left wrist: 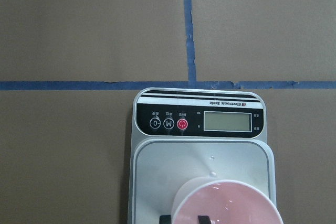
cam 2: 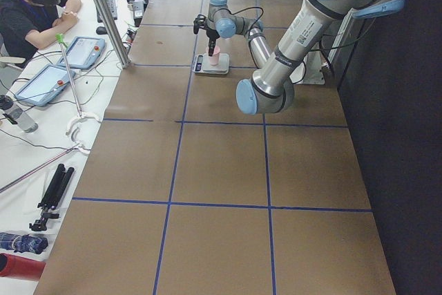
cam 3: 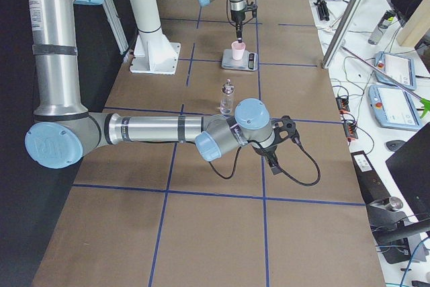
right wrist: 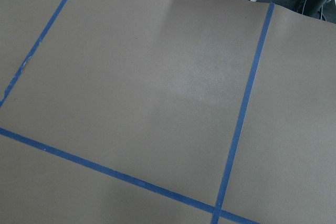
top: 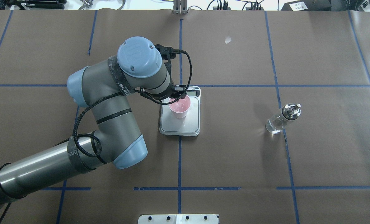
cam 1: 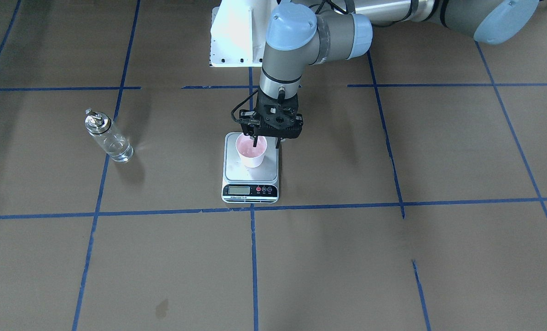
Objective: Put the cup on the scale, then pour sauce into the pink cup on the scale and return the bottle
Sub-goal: 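Release the cup and withdraw the left arm off the table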
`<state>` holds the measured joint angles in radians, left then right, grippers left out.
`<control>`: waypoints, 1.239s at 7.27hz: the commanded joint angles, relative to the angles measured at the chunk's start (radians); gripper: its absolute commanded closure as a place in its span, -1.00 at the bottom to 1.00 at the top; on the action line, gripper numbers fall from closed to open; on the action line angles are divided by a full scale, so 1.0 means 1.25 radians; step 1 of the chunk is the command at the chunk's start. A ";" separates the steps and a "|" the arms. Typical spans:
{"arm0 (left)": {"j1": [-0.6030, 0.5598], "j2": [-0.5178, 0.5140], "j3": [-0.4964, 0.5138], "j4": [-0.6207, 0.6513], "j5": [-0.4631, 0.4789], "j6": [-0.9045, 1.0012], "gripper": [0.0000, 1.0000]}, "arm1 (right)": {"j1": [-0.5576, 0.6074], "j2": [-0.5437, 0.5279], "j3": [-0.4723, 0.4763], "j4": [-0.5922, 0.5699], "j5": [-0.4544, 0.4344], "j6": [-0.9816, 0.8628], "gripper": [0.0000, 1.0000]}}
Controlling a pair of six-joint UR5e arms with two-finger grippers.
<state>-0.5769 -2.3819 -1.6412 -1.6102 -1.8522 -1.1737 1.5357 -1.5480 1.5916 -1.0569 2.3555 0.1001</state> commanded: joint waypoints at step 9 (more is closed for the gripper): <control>-0.574 0.427 -0.346 0.230 -0.178 0.918 -1.00 | -0.255 -0.055 0.393 -0.001 -0.032 0.610 -1.00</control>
<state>-1.1143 -1.9453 -2.0799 -1.3214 -1.9967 -0.2289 1.3082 -1.5907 1.9710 -1.0574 2.3730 0.7160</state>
